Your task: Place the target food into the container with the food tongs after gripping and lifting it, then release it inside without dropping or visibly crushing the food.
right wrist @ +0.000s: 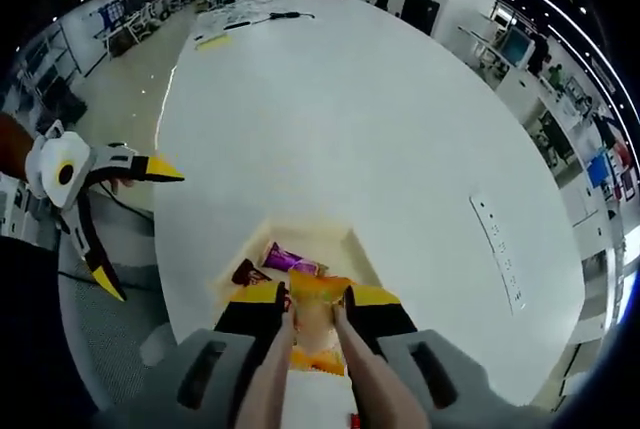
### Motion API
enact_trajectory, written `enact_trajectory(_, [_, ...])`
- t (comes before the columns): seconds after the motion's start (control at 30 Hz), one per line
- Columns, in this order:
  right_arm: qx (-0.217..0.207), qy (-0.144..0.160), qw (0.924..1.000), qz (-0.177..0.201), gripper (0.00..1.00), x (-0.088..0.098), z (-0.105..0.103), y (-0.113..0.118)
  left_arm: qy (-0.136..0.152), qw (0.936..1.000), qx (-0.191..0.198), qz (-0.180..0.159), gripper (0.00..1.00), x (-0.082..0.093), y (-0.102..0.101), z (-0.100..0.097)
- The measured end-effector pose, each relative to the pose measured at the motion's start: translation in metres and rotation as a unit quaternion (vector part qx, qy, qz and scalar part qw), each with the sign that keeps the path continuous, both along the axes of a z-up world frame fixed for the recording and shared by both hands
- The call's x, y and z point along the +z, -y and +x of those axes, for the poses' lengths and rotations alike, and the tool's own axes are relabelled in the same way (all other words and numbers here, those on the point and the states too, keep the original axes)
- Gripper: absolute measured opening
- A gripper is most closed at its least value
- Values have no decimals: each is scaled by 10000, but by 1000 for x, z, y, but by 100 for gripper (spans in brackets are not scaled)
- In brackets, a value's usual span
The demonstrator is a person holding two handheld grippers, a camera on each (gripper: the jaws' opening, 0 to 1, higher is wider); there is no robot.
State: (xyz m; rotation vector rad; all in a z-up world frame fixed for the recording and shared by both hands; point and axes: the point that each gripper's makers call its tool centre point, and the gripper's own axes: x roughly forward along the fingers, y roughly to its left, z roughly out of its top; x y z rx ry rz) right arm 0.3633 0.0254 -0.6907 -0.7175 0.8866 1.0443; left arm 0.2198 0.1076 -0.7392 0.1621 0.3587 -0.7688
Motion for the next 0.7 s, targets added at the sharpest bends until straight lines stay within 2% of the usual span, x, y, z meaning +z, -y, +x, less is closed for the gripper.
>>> enact_trajectory(0.13, [-50, 26, 10000, 49, 23, 4, 1, -2, 73, 9999, 46, -123, 100, 7, -3, 4])
enact_trajectory(0.2, [-57, 48, 9999, 97, 23, 5, 1, -4, -7, 9998, 34, -199, 100, 5, -2, 3])
enact_trajectory(0.33, [-92, 74, 9999, 121, 23, 7, 2, -4, 80, 9997, 220, -121, 100, 6, -9, 9])
enact_trajectory(0.4, [-147, 27, 9997, 190, 23, 7, 1, -4, -33, 9991, 421, -26, 100, 1, -17, 13])
enact_trajectory(0.47, [-137, 58, 9997, 169, 23, 6, 2, -4, 169, 9987, 484, 54, 100, 5, -20, 17])
enact_trajectory(0.57, [-157, 45, 9997, 165, 23, 5, 1, -4, 127, 9989, 440, 94, 100, 2, -18, 12])
enact_trajectory(0.7, [-177, 55, 9997, 132, 23, 1, 0, -3, 91, 9996, 151, 238, 100, -2, -6, 8])
